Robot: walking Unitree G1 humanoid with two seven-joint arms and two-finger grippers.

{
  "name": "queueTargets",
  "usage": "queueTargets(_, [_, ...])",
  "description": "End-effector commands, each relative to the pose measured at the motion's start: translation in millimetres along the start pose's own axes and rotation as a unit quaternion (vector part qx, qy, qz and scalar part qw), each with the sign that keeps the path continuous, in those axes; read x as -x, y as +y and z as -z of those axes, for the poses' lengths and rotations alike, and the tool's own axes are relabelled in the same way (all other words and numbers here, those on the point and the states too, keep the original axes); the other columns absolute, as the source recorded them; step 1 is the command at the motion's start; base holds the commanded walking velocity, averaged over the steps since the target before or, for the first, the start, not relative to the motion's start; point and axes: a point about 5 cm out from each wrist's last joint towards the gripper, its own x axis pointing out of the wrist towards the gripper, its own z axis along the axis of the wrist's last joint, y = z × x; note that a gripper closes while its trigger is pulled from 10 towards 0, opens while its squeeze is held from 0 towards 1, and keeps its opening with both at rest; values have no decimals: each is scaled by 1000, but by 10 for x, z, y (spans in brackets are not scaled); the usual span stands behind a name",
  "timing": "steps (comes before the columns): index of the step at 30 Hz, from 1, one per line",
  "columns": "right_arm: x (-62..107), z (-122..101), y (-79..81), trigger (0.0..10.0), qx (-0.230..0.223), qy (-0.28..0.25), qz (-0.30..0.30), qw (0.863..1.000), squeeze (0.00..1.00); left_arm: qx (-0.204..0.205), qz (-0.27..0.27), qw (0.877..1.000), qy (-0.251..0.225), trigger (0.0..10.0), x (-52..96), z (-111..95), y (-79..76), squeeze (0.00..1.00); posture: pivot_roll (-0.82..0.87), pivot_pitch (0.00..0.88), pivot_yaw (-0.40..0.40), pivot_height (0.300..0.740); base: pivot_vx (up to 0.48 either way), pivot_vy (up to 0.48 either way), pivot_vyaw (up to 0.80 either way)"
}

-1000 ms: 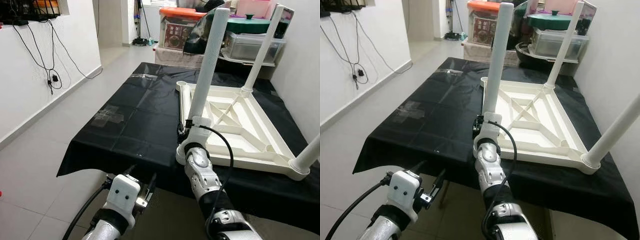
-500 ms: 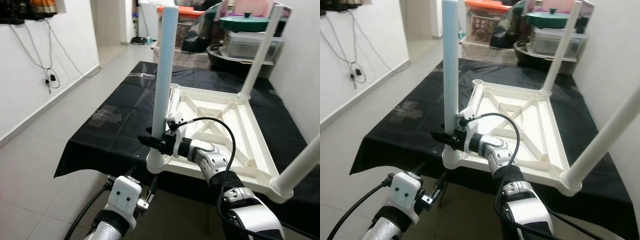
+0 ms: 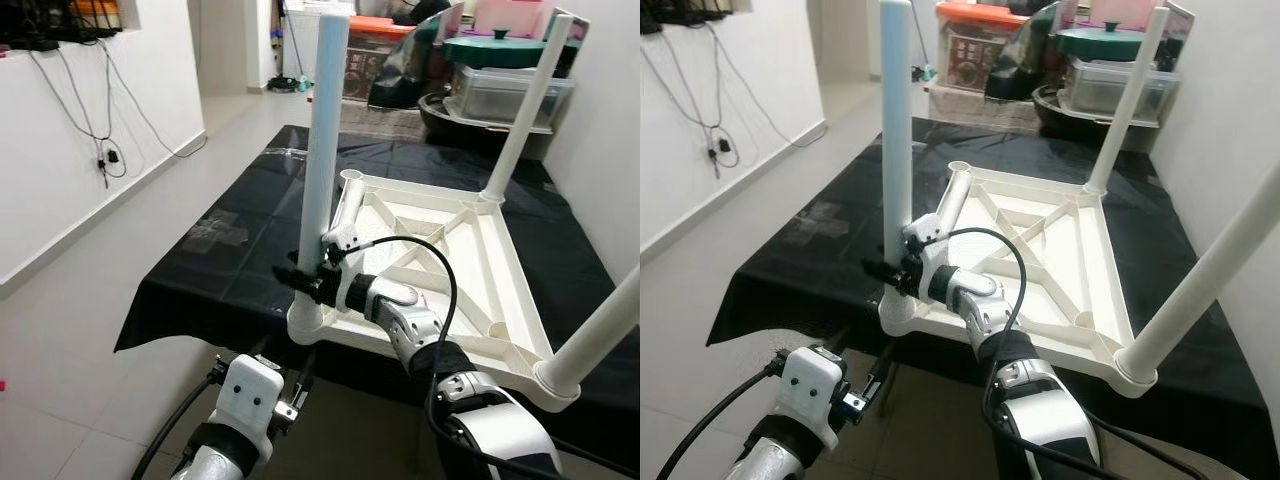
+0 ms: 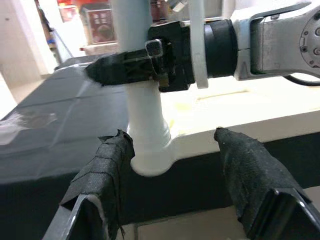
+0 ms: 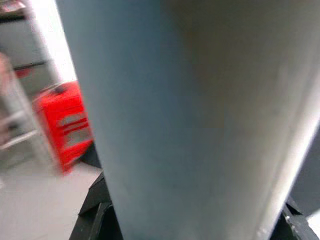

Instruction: Building children table

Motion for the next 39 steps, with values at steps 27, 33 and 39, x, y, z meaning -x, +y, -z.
queueTargets(27, [152,93,91,10000,-86,-92,275,953,0,-1,3,1000,4,10000,-17,21,-8,0,137,0,-85,740,0,0,0])
queueTargets(33, [141,7,33,10000,-51,-57,45,996,0,-1,5,1000,3,10000,-18,20,-9,0,134,0,-82,740,0,0,0])
queueTargets(39, [121,-40,93,10000,-3,23,-159,987,0,-1,5,1000,2,10000,-24,16,-7,0,142,0,-86,740,0,0,0])
